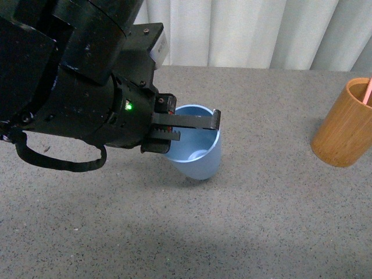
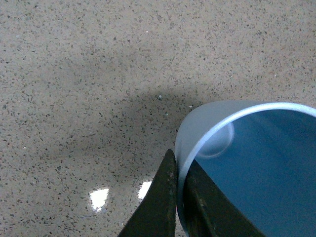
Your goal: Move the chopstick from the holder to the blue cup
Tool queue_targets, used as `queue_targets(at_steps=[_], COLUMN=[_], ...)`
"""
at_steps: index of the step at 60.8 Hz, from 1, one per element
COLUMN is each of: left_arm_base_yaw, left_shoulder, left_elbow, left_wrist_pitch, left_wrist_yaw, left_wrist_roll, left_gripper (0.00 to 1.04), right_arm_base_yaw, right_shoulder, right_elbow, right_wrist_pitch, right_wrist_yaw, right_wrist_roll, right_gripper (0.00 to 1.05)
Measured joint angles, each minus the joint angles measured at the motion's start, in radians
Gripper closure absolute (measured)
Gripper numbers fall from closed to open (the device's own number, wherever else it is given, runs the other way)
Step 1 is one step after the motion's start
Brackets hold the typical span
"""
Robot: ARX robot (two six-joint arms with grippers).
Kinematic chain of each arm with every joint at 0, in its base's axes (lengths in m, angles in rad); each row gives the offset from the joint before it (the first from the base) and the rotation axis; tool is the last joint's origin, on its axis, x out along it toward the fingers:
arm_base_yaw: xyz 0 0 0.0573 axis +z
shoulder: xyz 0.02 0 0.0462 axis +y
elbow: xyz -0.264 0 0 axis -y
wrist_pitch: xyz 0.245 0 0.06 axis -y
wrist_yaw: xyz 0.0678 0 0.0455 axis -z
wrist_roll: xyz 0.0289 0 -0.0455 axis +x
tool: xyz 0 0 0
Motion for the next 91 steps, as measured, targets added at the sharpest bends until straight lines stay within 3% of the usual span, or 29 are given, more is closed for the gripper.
queue_targets(at_steps=[55,66,67,85,88,91], left_arm_base_yaw=[-0.024,-0.022,-0.021,-0.003,0.002,0.011], left_shoulder=[0.077,0.077,0.077,0.069,0.060,0.042], left_elbow=[0.091,0.095,0.096,0.118,0.119,0.119], left_wrist_pitch=[-0.040,-0.041,-0.040,-0.059,-0.061,-0.059], left_wrist_yaw=[-0.090,-0.082,-0.082,-0.069,-0.068,-0.066], left_wrist_roll=[-0.042,-0.045,-0.046,-0.074,-0.075,-0.079], left_gripper=[1.00,0.73,0.66,0.12,0.06,0.07], right_arm_base_yaw=[0.000,0.000,0.000,0.000,0.000,0.000], right_shoulder=[0.000,0.000,0.000,0.000,0.000,0.000], right_elbow=[0.000,0.000,0.000,0.000,0.000,0.000], right_wrist_pitch=[0.000,0.000,0.000,0.000,0.000,0.000], right_wrist_yaw=[0.000,0.000,0.000,0.000,0.000,0.000], right_wrist_roll=[0.000,0.000,0.000,0.000,0.000,0.000], right_gripper=[0.09,0.09,0.09,0.09,0.09,0.09])
